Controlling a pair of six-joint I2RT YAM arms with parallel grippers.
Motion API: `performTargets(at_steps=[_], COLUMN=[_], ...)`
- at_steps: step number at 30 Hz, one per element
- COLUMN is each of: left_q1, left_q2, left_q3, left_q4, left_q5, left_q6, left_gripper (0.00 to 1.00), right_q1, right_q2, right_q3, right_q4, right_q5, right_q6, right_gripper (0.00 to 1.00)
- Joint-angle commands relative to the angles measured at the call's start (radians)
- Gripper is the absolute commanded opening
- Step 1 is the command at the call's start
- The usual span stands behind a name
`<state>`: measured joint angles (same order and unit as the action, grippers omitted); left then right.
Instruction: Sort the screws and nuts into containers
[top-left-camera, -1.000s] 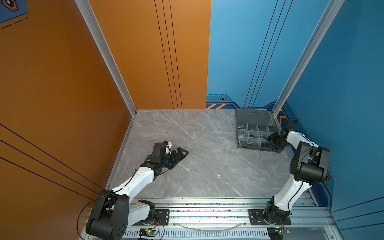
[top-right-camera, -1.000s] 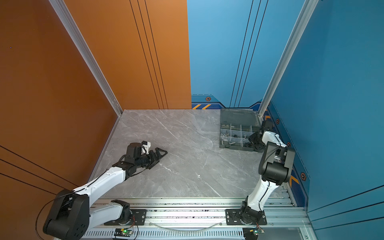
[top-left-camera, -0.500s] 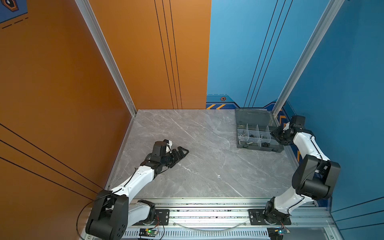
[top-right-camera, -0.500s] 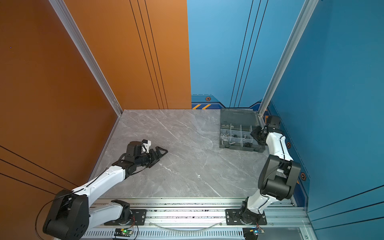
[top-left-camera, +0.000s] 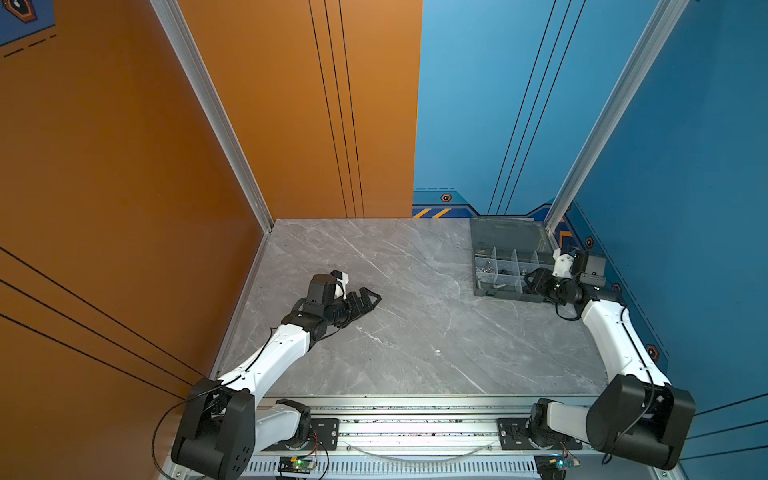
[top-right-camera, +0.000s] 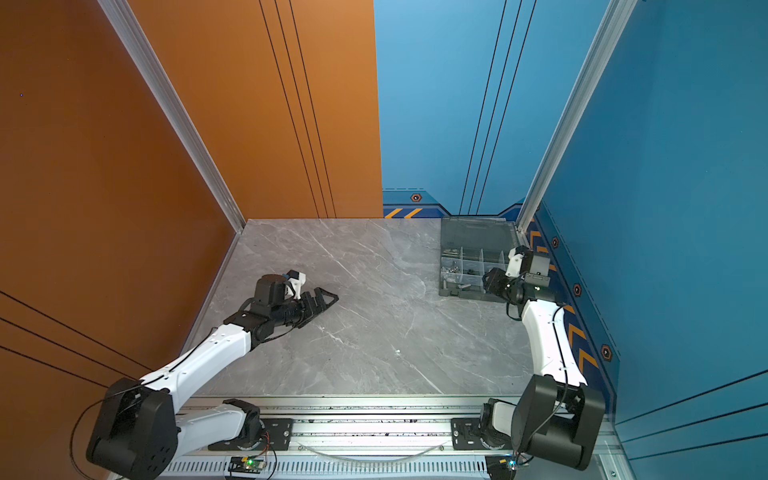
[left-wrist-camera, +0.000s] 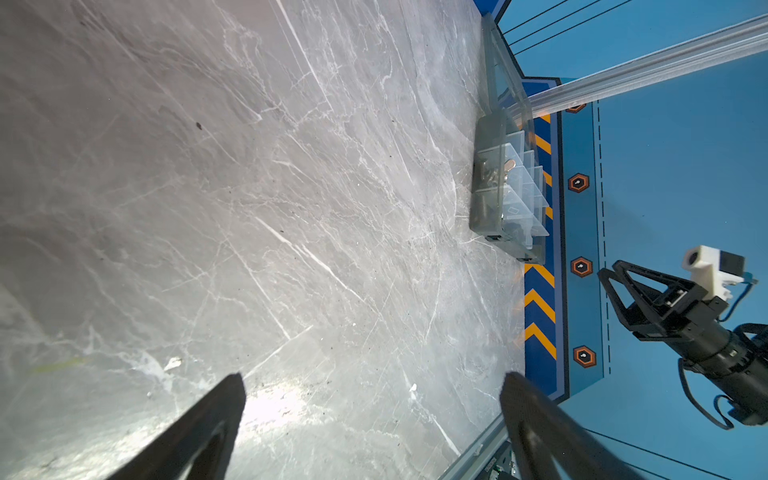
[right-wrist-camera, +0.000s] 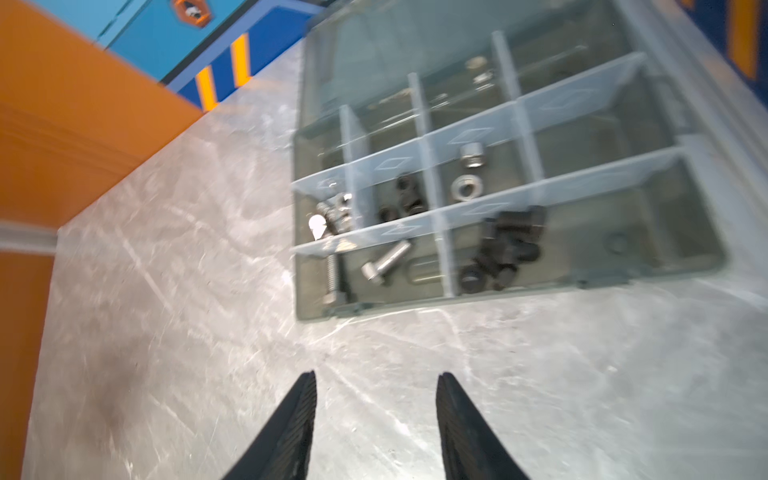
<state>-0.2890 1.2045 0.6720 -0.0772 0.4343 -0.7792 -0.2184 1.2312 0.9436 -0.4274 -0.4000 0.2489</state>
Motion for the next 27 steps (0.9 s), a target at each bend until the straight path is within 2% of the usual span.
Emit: performTargets(at_steps=[1, 6, 15, 23, 27], left_q1=[-0.011, -0.016, -0.016, -0.008, 0.008], left_q2=[0.006, -0.003, -0.067, -0.109, -0.120], left_q3=[0.042, 0.043, 0.054, 0.061, 0.041], left_q4=[-0.057, -0.040, -0.039, -0.030, 0.007], left_q5=[-0.061, -0.107, -0.238, -0.359, -0.418], left_q6=[0.065, 0.101, 0.206, 0.334, 0.380], left_gripper=[0.98, 0.98, 0.98, 0.98, 0.98], right_q1=[0.079, 0.171, 0.198, 0.213, 0.213], right_q2=[-0.070, -0.121, -0.111, -0.050, 0.040], right_q3=[-0.054, -0.137, -0.264, -0.393, -0.402], right_q4=[0.121, 0.226, 0.438, 0.716, 0.800], right_q5=[0.001, 0.050, 0.129, 0.260, 0.309], right_q6=[-0.077, -0.115, -0.136, -0.197, -0.218], right_gripper=[0.50, 0.52, 0.52, 0.53, 0.53])
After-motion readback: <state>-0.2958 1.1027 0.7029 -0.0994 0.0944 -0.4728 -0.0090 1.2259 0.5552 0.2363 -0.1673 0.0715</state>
